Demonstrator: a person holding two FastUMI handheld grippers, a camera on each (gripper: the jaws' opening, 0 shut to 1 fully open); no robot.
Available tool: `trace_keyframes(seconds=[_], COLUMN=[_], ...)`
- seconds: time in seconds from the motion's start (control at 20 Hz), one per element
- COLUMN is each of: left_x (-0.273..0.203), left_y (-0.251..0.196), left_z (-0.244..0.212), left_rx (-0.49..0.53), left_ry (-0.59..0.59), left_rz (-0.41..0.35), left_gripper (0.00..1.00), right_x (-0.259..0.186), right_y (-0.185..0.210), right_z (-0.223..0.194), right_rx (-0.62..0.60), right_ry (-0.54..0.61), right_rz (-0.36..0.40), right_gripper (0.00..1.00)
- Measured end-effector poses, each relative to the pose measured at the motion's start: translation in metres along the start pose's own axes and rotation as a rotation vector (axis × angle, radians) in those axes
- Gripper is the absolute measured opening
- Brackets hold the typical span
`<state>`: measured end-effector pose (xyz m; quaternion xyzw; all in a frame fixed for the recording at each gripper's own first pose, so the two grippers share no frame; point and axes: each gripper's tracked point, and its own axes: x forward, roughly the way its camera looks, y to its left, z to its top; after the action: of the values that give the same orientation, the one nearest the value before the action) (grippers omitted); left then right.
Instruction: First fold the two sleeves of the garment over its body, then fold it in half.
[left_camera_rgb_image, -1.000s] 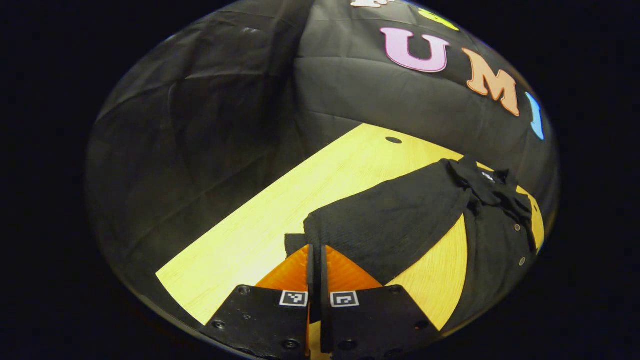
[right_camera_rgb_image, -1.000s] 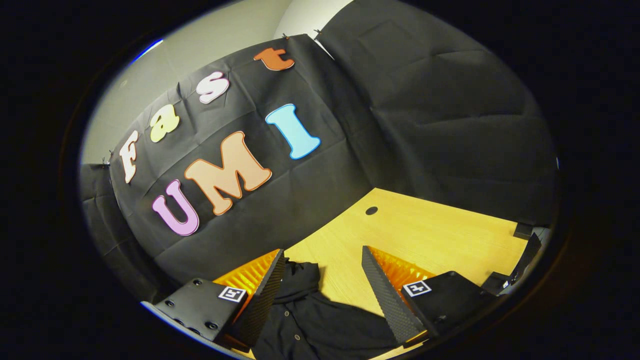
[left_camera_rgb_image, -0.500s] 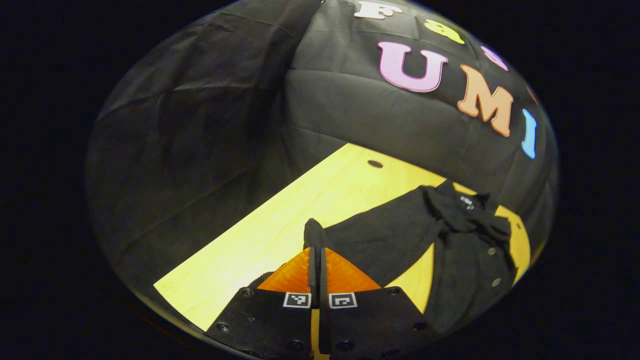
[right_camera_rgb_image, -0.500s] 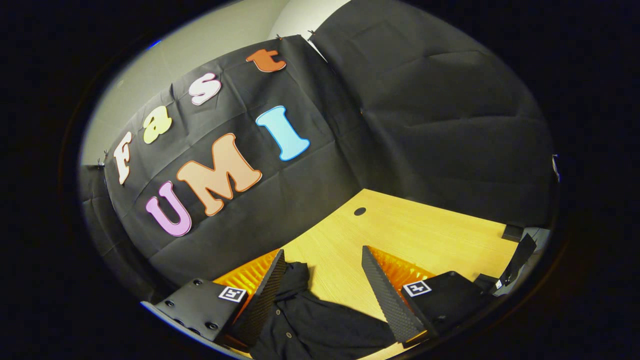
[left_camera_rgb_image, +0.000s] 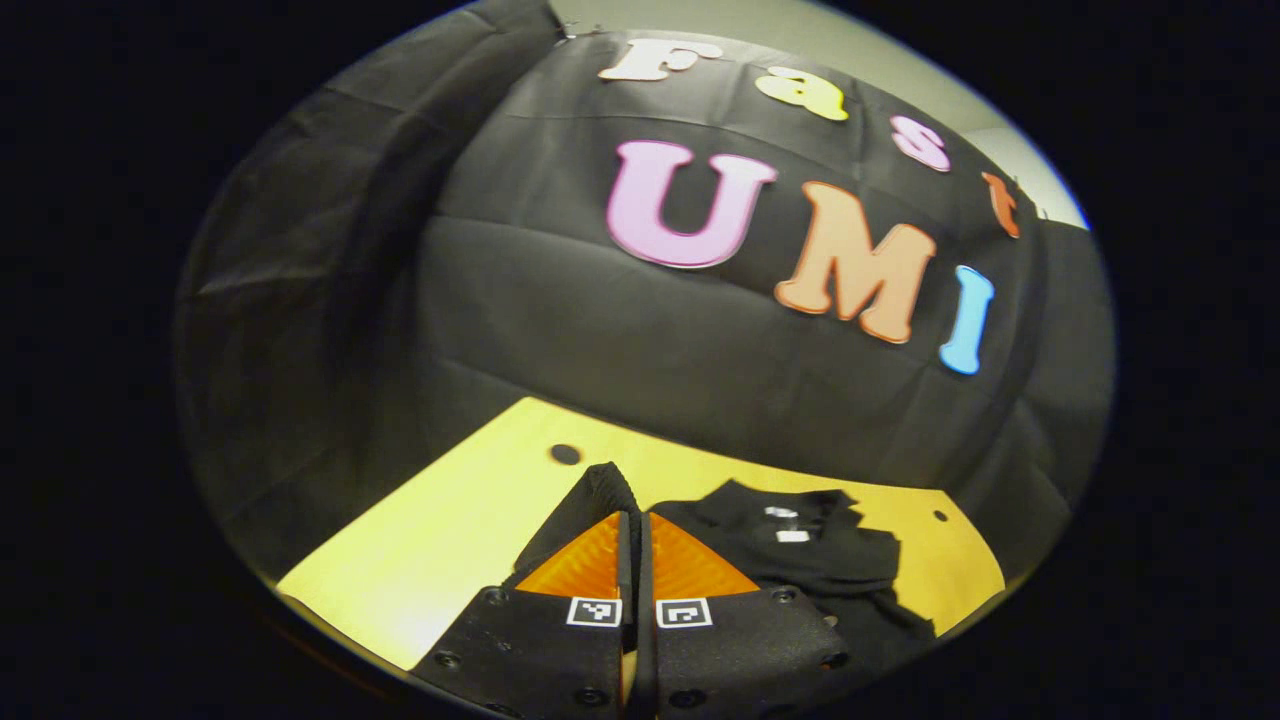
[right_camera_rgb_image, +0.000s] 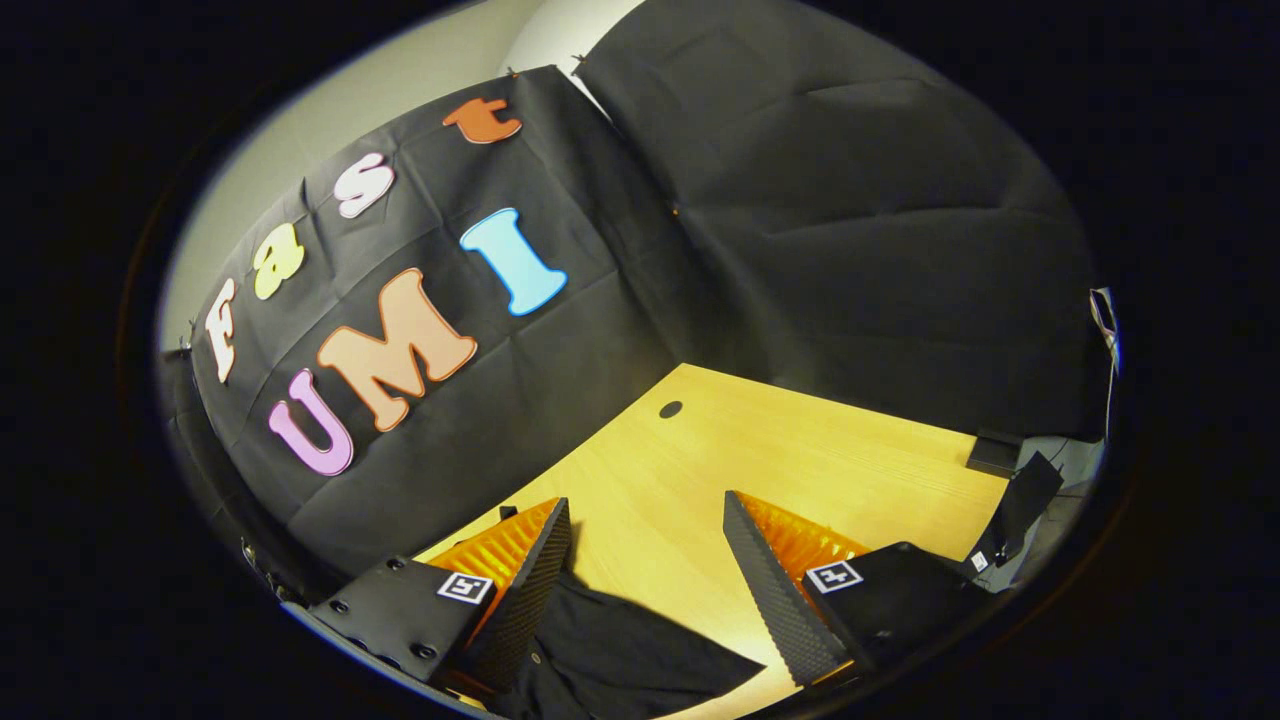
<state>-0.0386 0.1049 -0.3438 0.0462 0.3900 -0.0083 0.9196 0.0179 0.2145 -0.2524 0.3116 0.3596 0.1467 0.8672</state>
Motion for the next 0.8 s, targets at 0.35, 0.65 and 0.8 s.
trace_keyframes(seconds=[0.35, 0.65, 0.8], left_x=[0.102, 0.126, 0.131], left_y=[-0.199, -0.282, -0.294], left_z=[-0.036, -0.116, -0.145], left_rx=[0.118, 0.173, 0.222], left_ry=[0.057, 0.196, 0.274], left_rz=[-0.241, -0.311, -0.316], left_gripper=[0.0, 0.0, 0.02], right_x=[-0.014, -0.021, -0.015], right_y=[-0.069, -0.096, -0.101], right_z=[0.027, 0.048, 0.047], right_rx=[0.066, 0.026, 0.007], right_ry=[-0.013, 0.009, 0.034], right_rz=[-0.067, -0.09, -0.084], right_gripper=[0.97, 0.97, 0.97])
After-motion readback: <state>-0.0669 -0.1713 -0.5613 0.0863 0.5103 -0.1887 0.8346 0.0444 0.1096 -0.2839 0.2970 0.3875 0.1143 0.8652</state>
